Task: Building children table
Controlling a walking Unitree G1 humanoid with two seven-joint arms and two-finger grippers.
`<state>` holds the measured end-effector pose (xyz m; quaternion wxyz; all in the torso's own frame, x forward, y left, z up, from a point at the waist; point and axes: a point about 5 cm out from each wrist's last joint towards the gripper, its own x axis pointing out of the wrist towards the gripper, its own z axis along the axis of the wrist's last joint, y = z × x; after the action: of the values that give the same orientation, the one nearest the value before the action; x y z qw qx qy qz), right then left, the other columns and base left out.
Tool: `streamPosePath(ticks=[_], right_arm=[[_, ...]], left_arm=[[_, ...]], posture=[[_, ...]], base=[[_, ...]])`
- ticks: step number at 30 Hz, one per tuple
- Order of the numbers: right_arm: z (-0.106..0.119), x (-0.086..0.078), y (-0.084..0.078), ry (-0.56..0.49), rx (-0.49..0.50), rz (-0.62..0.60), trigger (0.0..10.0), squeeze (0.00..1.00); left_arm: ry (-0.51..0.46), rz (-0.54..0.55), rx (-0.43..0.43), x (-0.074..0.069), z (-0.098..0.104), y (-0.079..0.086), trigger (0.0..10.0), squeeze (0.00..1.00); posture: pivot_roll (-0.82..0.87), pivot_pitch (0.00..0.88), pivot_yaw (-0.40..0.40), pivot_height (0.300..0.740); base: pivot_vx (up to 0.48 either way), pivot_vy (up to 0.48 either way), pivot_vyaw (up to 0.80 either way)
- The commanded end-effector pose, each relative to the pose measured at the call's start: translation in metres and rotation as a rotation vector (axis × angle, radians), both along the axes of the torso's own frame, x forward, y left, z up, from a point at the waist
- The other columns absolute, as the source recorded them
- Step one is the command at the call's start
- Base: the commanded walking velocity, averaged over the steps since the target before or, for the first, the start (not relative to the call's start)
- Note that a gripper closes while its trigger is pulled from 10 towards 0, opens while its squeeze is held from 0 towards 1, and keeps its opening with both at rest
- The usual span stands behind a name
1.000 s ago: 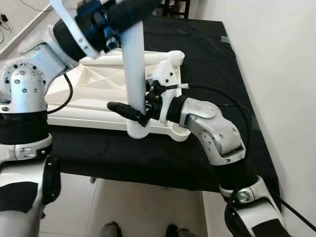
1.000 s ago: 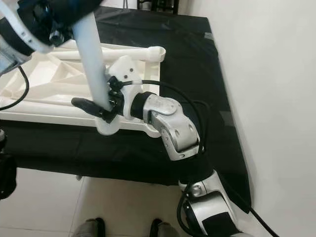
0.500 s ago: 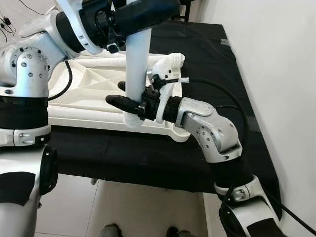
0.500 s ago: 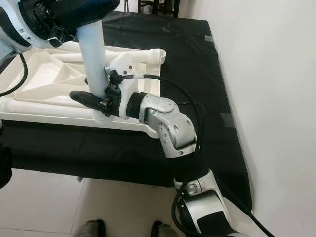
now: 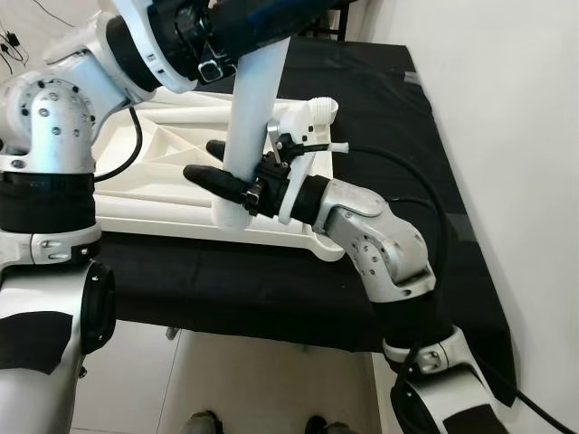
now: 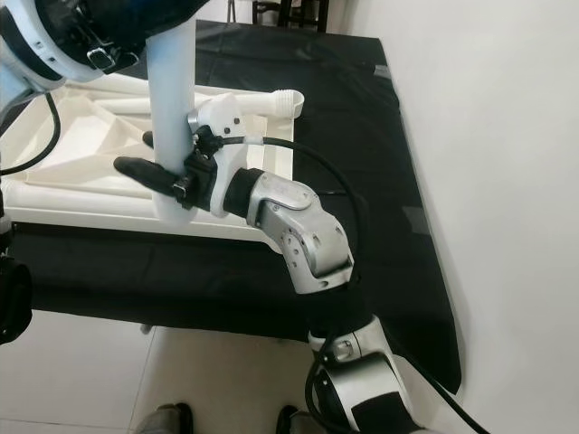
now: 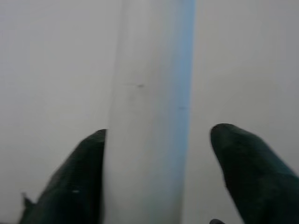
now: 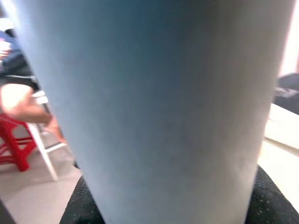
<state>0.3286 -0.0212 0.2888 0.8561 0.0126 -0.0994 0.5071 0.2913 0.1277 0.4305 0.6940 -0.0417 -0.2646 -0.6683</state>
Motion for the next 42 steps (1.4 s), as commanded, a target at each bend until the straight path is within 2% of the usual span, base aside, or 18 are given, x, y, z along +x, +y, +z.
streamPosePath(ticks=[1,3,6,8,10,11,13,14,15,16,17,18,19,24,26,31,36,42], right_arm=[[-0.006,0.017,-0.026,0.053,0.035,-0.163,0.0,0.0],[-0.006,0.017,-0.026,0.053,0.035,-0.163,0.0,0.0],[-0.007,0.024,-0.043,0.048,0.036,-0.234,0.0,0.0],[-0.012,0.031,-0.071,0.032,0.042,-0.349,0.0,0.0],[-0.012,0.033,-0.084,0.016,0.05,-0.41,0.5,0.0],[-0.011,0.033,-0.095,-0.021,0.071,-0.463,4.8,0.0],[-0.011,0.033,-0.095,-0.021,0.071,-0.463,4.8,0.0],[-0.006,0.03,-0.102,-0.075,0.113,-0.488,10.0,0.0],[-0.007,0.028,-0.105,-0.056,0.141,-0.446,10.0,0.0],[-0.007,0.028,-0.105,-0.056,0.141,-0.446,10.0,0.0],[-0.008,0.022,-0.105,-0.049,0.166,-0.383,10.0,0.0],[-0.009,0.015,-0.103,-0.044,0.181,-0.296,10.0,0.0],[-0.011,0.006,-0.101,-0.055,0.182,-0.219,10.0,0.0],[-0.016,-0.009,-0.1,-0.074,0.18,-0.097,10.0,0.0],[-0.022,-0.016,-0.1,-0.078,0.149,-0.038,10.0,0.0],[-0.027,-0.019,-0.097,-0.094,0.11,-0.005,10.0,0.0],[-0.033,-0.017,-0.099,-0.093,0.095,-0.015,10.0,0.0],[-0.039,-0.015,-0.103,-0.072,0.094,-0.043,10.0,0.0]], left_arm=[[-0.029,0.024,-0.029,-0.004,0.003,0.011,10.0,1.0],[-0.029,0.024,-0.029,-0.004,0.003,0.011,10.0,1.0],[-0.026,0.112,-0.062,-0.005,0.005,0.03,10.0,1.0],[-0.023,0.286,-0.101,-0.013,0.002,0.06,10.0,1.0],[-0.009,0.373,-0.121,-0.018,-0.004,0.074,10.0,1.0],[0.016,0.445,-0.136,-0.02,-0.011,0.084,10.0,1.0],[0.016,0.445,-0.136,-0.02,-0.011,0.084,10.0,1.0],[0.04,0.534,-0.128,-0.019,-0.021,0.092,10.0,1.0],[0.093,0.632,-0.125,-0.015,-0.036,0.099,10.0,1.0],[0.093,0.632,-0.125,-0.015,-0.036,0.099,10.0,1.0],[0.143,0.741,-0.099,-0.01,-0.057,0.103,10.0,0.16],[0.19,0.826,-0.058,-0.008,-0.08,0.102,10.0,0.0],[0.222,0.868,-0.009,-0.01,-0.101,0.098,10.0,0.0],[0.271,0.902,0.081,-0.017,-0.138,0.082,10.0,0.0],[0.326,0.914,0.128,-0.026,-0.163,0.062,10.0,0.0],[0.428,0.909,0.144,-0.038,-0.191,0.028,10.0,0.0],[0.495,0.933,0.171,-0.045,-0.209,0.012,10.0,0.0],[0.475,0.929,0.126,-0.049,-0.207,0.006,10.0,0.0]], posture=[[0.09,0.199,-0.042,0.74],[0.09,0.199,-0.042,0.74],[0.09,0.225,-0.045,0.74],[0.09,0.264,-0.045,0.74],[0.09,0.28,-0.045,0.74],[0.09,0.291,-0.047,0.74],[0.09,0.291,-0.047,0.74],[0.09,0.3,-0.047,0.74],[0.09,0.316,-0.045,0.74],[0.09,0.316,-0.045,0.74],[0.08,0.333,-0.044,0.74],[0.08,0.341,-0.041,0.74],[0.08,0.349,-0.041,0.74],[0.08,0.354,-0.038,0.74],[0.08,0.353,-0.036,0.74],[0.09,0.346,-0.028,0.74],[0.09,0.342,-0.029,0.74],[0.1,0.342,-0.026,0.74]], base=[[0.0,0.0,0.0],[0.0,0.0,0.0],[0.0,0.0,0.0],[0.0,0.0,0.0],[0.0,0.0,0.0],[0.0,0.0,0.0],[0.0,0.0,0.0],[0.0,0.0,0.0],[0.0,0.0,0.0],[0.0,0.0,0.0],[0.0,0.0,0.0],[0.0,0.0,0.0],[0.0,0.0,0.0],[0.0,0.0,0.0],[0.0,0.0,0.0],[0.0,0.0,0.0],[0.0,0.0,0.0],[0.0,0.24,0.0]])
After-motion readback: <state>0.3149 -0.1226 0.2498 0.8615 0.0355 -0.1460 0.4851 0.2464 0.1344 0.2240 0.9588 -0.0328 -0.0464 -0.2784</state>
